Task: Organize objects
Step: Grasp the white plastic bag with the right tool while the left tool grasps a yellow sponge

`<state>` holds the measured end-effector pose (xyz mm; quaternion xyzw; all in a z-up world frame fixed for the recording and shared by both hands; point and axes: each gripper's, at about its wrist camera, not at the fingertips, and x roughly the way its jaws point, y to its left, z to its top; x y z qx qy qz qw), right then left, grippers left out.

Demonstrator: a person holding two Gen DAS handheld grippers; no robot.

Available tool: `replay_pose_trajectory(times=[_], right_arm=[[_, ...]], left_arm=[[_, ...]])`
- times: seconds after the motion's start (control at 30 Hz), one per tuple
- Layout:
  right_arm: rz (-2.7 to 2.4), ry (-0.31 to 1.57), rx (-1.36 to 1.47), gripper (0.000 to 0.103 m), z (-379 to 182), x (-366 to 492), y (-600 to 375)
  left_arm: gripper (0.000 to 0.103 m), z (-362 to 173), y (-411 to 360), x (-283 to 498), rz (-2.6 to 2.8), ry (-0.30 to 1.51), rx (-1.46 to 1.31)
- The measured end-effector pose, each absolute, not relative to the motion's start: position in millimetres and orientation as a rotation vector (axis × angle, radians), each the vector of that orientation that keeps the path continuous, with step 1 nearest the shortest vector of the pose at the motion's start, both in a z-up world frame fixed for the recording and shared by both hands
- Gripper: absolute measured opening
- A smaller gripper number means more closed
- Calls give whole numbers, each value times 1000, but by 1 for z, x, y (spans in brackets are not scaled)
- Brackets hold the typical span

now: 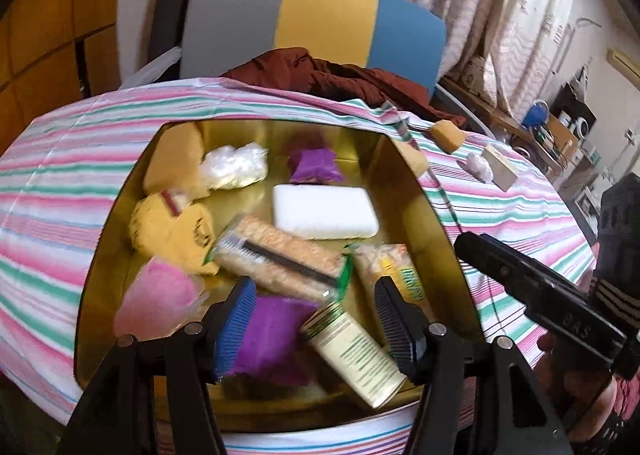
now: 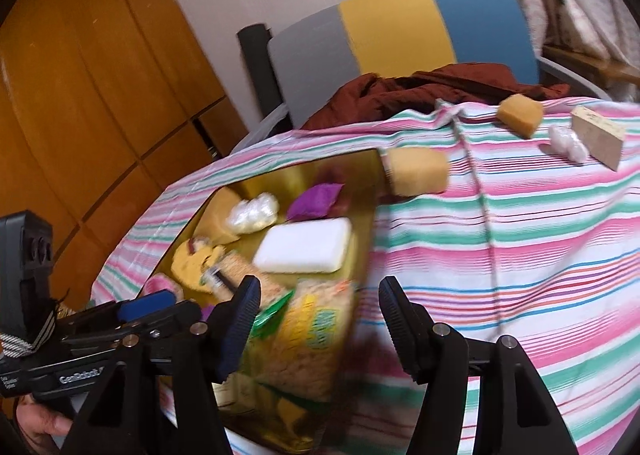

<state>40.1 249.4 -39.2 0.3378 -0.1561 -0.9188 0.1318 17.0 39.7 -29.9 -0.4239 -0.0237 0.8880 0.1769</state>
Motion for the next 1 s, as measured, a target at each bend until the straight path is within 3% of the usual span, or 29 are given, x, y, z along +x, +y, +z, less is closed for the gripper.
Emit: replay_pose_trajectory(times=[0.2, 0.37, 0.6, 0.77, 0.83, 1.0], right_arm=[[-2744, -557, 980, 64, -41, 36, 294], [-2802, -646, 983, 67, -45, 38, 329], [-2866, -721, 997, 73, -52, 43, 369], [-2870, -779, 1010, 76, -57, 44, 385], [-2881, -759, 1005, 83, -56, 43, 389], [-2900, -718, 1016, 88, -56, 32, 405]], left_arm=[[63, -18, 77, 0, 2444, 39, -1147], [75, -9, 123, -34, 2354, 204, -1103], [79, -5, 188, -87, 2272, 437, -1066], [80, -16, 226, -139, 2111, 535, -1155], [80, -25, 235, -156, 2082, 591, -1206], [80, -53, 253, -176, 1995, 754, -1257]])
